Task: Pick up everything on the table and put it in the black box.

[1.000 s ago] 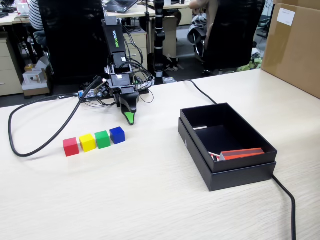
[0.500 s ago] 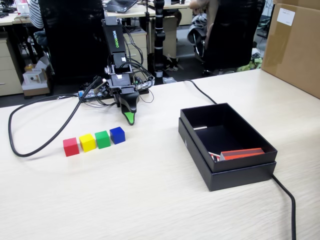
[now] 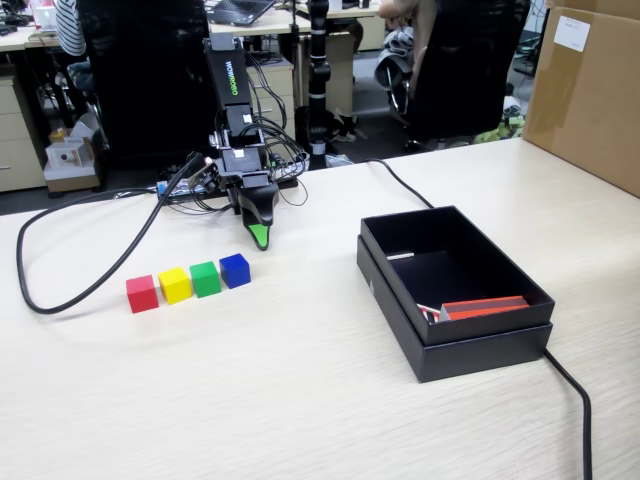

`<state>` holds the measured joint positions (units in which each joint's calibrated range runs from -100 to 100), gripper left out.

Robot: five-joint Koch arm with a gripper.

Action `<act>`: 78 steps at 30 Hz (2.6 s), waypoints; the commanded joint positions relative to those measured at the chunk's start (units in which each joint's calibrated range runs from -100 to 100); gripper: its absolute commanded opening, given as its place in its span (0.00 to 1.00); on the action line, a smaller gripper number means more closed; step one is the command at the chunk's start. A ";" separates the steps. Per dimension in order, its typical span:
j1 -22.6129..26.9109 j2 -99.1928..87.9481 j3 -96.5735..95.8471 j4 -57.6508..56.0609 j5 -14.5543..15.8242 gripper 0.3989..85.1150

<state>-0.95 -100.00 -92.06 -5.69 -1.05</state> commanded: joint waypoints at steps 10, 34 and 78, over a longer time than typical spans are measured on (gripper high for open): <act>0.00 0.00 -2.14 -1.78 -0.34 0.57; 0.00 0.00 -2.14 -1.78 -0.34 0.57; 0.00 0.00 -2.14 -1.78 -0.34 0.57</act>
<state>-0.95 -100.00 -92.06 -5.61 -1.05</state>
